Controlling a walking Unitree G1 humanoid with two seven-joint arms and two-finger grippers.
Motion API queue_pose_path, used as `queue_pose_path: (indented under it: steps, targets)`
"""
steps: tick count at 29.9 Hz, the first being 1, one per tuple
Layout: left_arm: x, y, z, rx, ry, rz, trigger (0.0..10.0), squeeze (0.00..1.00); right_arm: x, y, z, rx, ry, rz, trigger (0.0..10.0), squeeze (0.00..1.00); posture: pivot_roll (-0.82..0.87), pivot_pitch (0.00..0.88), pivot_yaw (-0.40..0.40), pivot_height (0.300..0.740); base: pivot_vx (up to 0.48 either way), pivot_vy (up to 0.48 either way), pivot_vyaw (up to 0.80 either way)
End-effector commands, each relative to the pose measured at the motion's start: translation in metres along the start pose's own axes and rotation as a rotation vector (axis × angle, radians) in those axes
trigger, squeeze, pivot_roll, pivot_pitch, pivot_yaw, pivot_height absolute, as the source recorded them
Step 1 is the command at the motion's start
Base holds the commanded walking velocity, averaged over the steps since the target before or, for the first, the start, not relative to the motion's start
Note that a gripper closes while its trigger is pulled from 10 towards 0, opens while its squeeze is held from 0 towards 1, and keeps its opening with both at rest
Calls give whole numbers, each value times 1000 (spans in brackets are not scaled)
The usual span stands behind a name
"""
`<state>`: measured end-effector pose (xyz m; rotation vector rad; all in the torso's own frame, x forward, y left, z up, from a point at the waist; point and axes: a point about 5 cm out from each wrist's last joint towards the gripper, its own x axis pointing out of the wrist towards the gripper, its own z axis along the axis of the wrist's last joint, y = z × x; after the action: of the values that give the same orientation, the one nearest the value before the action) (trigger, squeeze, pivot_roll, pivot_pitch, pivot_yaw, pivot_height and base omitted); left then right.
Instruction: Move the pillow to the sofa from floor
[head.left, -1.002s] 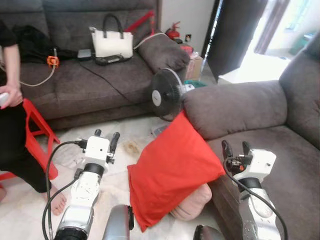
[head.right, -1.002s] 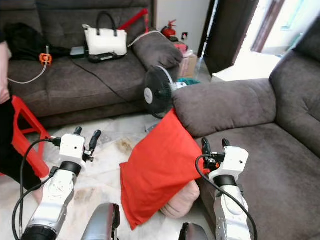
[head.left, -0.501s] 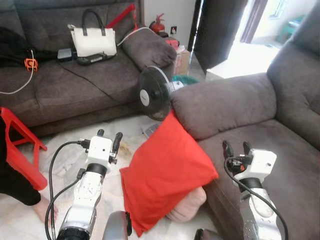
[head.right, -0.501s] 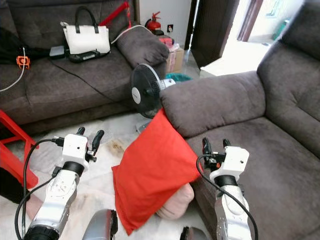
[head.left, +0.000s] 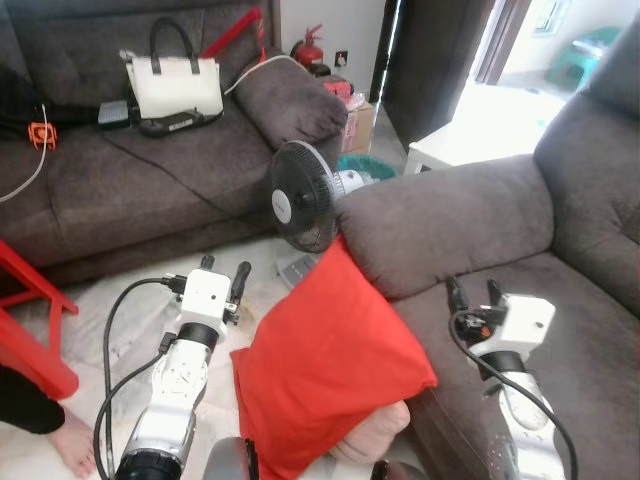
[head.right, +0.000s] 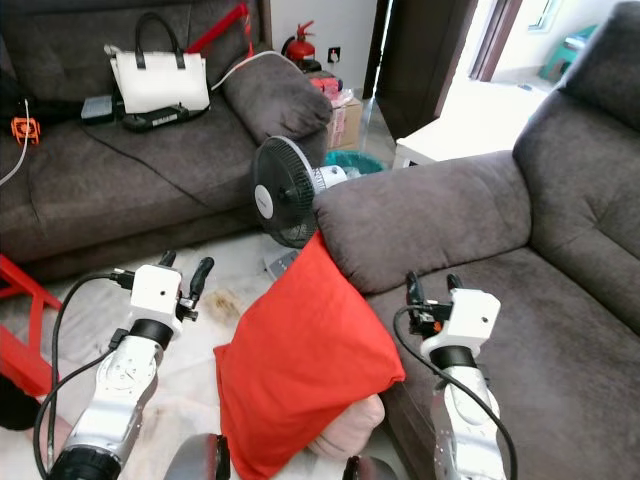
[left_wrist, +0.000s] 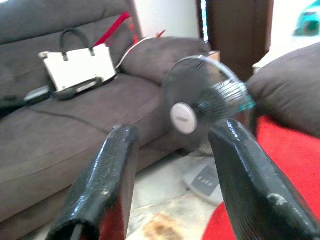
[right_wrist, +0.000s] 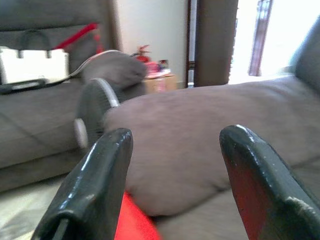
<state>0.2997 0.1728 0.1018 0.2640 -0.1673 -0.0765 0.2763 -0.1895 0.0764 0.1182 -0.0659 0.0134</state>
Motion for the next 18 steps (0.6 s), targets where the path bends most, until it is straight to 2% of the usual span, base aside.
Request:
queue_pose_path:
  steps: [1, 18]
  targets:
    - [0, -1, 0, -20, 5, -1, 10000, 0, -2, -6, -3, -7, 23, -13, 10000, 0, 70, 0, -64, 613, 0, 0, 0]
    - [0, -1, -1, -18, 12, -4, 10000, 0, -1, -9, -6, -20, 54, -28, 10000, 0, 69, 0, -60, 613, 0, 0, 0]
